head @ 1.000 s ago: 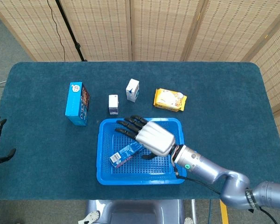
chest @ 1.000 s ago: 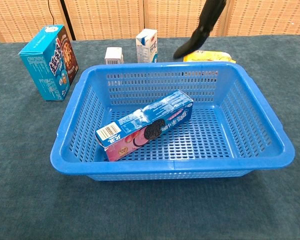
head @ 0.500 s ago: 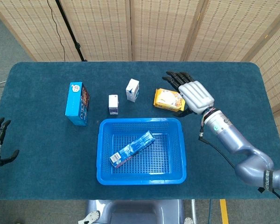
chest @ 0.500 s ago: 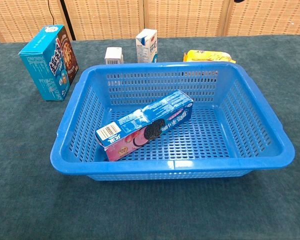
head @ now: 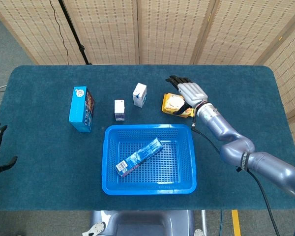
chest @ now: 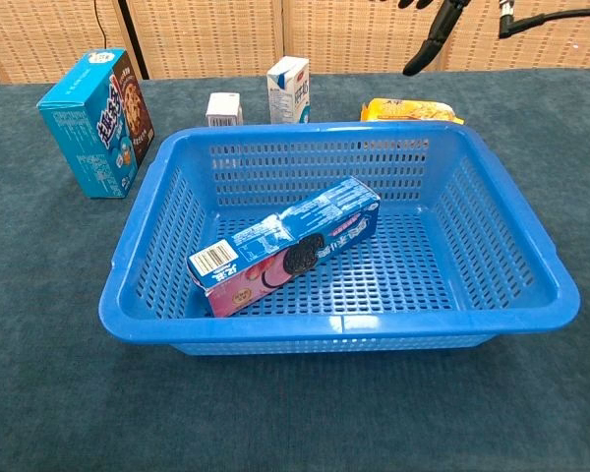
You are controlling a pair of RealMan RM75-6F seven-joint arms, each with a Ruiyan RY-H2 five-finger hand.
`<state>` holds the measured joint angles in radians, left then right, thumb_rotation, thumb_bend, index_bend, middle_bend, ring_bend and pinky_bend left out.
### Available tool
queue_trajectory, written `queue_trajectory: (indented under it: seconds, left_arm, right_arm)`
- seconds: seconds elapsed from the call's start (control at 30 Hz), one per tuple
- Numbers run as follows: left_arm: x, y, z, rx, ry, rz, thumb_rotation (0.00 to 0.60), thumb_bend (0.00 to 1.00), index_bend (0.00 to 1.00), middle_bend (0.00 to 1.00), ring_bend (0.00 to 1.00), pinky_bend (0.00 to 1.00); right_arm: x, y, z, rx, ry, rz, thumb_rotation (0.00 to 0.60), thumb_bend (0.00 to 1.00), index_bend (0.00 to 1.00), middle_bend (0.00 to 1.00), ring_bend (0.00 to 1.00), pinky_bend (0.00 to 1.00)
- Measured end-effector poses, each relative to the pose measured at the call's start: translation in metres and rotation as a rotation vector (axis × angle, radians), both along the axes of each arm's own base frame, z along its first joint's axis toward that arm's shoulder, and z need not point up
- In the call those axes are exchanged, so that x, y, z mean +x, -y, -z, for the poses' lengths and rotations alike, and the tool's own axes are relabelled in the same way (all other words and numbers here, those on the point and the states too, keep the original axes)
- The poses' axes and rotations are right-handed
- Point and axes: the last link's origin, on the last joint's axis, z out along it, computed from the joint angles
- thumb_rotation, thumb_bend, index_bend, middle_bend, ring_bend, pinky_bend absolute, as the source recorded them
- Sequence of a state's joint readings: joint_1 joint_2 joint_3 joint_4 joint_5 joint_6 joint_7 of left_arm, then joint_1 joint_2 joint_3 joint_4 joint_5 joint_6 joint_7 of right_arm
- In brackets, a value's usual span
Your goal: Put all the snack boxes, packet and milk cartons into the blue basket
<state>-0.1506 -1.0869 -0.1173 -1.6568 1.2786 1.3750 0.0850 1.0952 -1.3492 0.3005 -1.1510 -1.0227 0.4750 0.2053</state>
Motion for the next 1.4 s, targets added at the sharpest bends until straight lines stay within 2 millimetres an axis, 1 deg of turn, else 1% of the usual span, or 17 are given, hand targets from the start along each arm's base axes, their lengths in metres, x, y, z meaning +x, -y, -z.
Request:
queue_trajectory:
  seconds: [0.13, 0.37, 0.63, 0.8, 0.9, 0.93, 0.97, 1.0, 1.03, 1.07, 1.1, 1.13, 1.17, 1.27, 1.33, 1.4]
  left_arm:
    - [-0.002, -0.001, -0.001, 0.006, 0.004, -0.008, 0.600, 0.24, 0.00, 0.00, 0.00, 0.00]
    - [-0.007, -0.006, -0.003, 0.009, 0.008, -0.034, 0.600, 0.24, 0.00, 0.00, 0.00, 0.00]
    - [-0.009, -0.011, -0.002, 0.003, 0.005, -0.047, 0.600, 0.24, 0.00, 0.00, 0.00, 0.00]
    - [-0.010, -0.011, -0.003, 0.009, 0.008, -0.052, 0.600, 0.24, 0.00, 0.00, 0.00, 0.00]
    - [-0.010, -0.011, -0.003, 0.010, 0.009, -0.053, 0.600, 0.24, 0.00, 0.00, 0.00, 0.00]
    - [-0.011, -0.011, -0.003, 0.011, 0.010, -0.053, 0.600, 0.24, 0.00, 0.00, 0.00, 0.00]
    - [-0.011, -0.011, -0.003, 0.011, 0.011, -0.053, 0.600, 0.24, 0.00, 0.00, 0.00, 0.00]
    - [-0.011, -0.011, -0.003, 0.012, 0.011, -0.054, 0.600, 0.24, 0.00, 0.00, 0.00, 0.00]
    - [-0.011, -0.011, -0.003, 0.012, 0.011, -0.054, 0.600, 0.24, 0.00, 0.00, 0.00, 0.00]
    - [-0.011, -0.011, -0.003, 0.010, 0.011, -0.055, 0.600, 0.24, 0.00, 0.00, 0.00, 0.00]
    - [-0.011, -0.011, -0.003, 0.008, 0.011, -0.056, 0.600, 0.24, 0.00, 0.00, 0.00, 0.00]
    - [-0.011, -0.011, -0.002, 0.007, 0.011, -0.056, 0.600, 0.24, 0.00, 0.00, 0.00, 0.00]
    - [-0.010, -0.011, -0.002, 0.007, 0.010, -0.055, 0.600, 0.24, 0.00, 0.00, 0.00, 0.00]
    - [-0.009, -0.010, -0.003, 0.010, 0.012, -0.049, 0.600, 0.24, 0.00, 0.00, 0.00, 0.00]
    - [-0.009, -0.010, -0.003, 0.012, 0.014, -0.048, 0.600, 0.24, 0.00, 0.00, 0.00, 0.00]
    - [-0.009, -0.009, -0.003, 0.013, 0.017, -0.046, 0.600, 0.24, 0.00, 0.00, 0.00, 0.00]
  right_arm:
    - [-0.005, 0.009, 0.020, 0.005, -0.036, 0.031, 0.600, 0.00, 0.00, 0.00, 0.00, 0.00]
    - [-0.020, 0.023, 0.042, 0.009, -0.085, 0.099, 0.600, 0.00, 0.00, 0.00, 0.00, 0.00]
    - [-0.037, 0.028, 0.068, 0.036, -0.130, 0.160, 0.600, 0.00, 0.00, 0.00, 0.00, 0.00]
    - [-0.041, 0.030, 0.080, 0.036, -0.148, 0.170, 0.600, 0.00, 0.00, 0.00, 0.00, 0.01]
    - [-0.042, 0.031, 0.084, 0.017, -0.159, 0.161, 0.600, 0.00, 0.00, 0.00, 0.00, 0.06]
    - [-0.042, 0.031, 0.086, 0.007, -0.159, 0.156, 0.600, 0.00, 0.00, 0.01, 0.00, 0.10]
    - [-0.042, 0.031, 0.087, 0.001, -0.158, 0.154, 0.600, 0.00, 0.01, 0.05, 0.03, 0.14]
    - [-0.042, 0.031, 0.087, -0.003, -0.158, 0.152, 0.600, 0.00, 0.05, 0.12, 0.09, 0.19]
    - [-0.042, 0.032, 0.088, -0.006, -0.159, 0.153, 0.600, 0.00, 0.11, 0.21, 0.17, 0.25]
    - [-0.043, 0.032, 0.088, -0.006, -0.157, 0.154, 0.600, 0.02, 0.19, 0.29, 0.26, 0.30]
    - [-0.042, 0.032, 0.089, -0.004, -0.153, 0.156, 0.600, 0.05, 0.24, 0.34, 0.31, 0.33]
    - [-0.042, 0.032, 0.090, -0.002, -0.148, 0.156, 0.600, 0.13, 0.30, 0.40, 0.37, 0.38]
    - [-0.041, 0.032, 0.090, -0.003, -0.145, 0.154, 0.600, 0.22, 0.35, 0.45, 0.42, 0.42]
    - [-0.040, 0.032, 0.088, -0.016, -0.131, 0.142, 0.600, 0.42, 0.45, 0.53, 0.51, 0.50]
    - [-0.039, 0.032, 0.085, -0.027, -0.122, 0.129, 0.600, 0.49, 0.47, 0.55, 0.52, 0.51]
    - [-0.039, 0.033, 0.081, -0.042, -0.119, 0.113, 0.600, 0.54, 0.48, 0.55, 0.53, 0.52]
